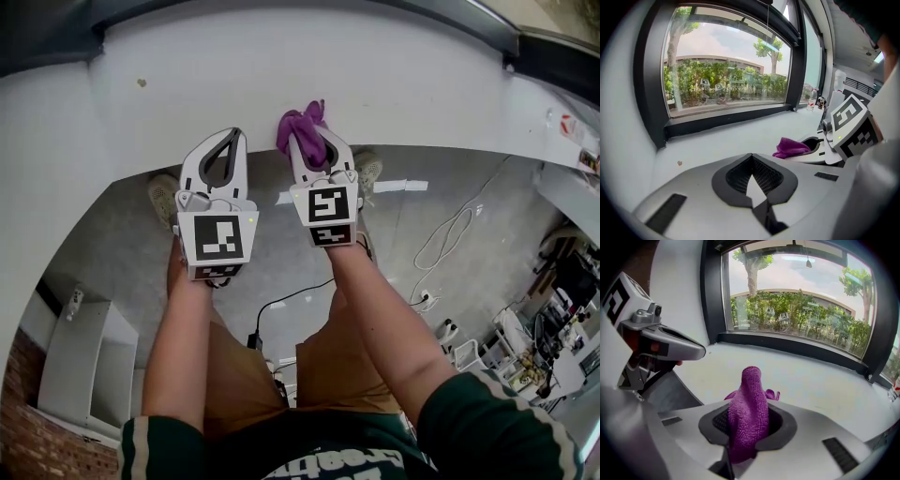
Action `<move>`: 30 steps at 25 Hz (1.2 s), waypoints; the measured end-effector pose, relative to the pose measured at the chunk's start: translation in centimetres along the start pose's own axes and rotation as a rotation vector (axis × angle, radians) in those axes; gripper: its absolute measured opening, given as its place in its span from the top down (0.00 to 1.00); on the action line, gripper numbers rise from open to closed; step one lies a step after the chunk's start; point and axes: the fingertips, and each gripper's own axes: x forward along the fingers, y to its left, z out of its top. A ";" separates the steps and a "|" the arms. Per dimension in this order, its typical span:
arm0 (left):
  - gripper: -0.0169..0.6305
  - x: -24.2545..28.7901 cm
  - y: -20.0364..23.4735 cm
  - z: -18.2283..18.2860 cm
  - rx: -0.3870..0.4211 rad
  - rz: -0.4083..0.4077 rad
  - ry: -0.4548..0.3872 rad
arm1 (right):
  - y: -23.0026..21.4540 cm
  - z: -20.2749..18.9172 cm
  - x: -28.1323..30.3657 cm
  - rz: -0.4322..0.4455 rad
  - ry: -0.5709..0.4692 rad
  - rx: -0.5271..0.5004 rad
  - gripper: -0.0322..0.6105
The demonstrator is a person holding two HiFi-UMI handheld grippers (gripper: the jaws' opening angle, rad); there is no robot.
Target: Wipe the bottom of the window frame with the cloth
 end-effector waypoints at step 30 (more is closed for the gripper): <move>0.96 -7.1 10.3 -4.3 -0.087 0.154 0.045 | 13.2 4.6 4.4 0.167 -0.005 -0.083 0.80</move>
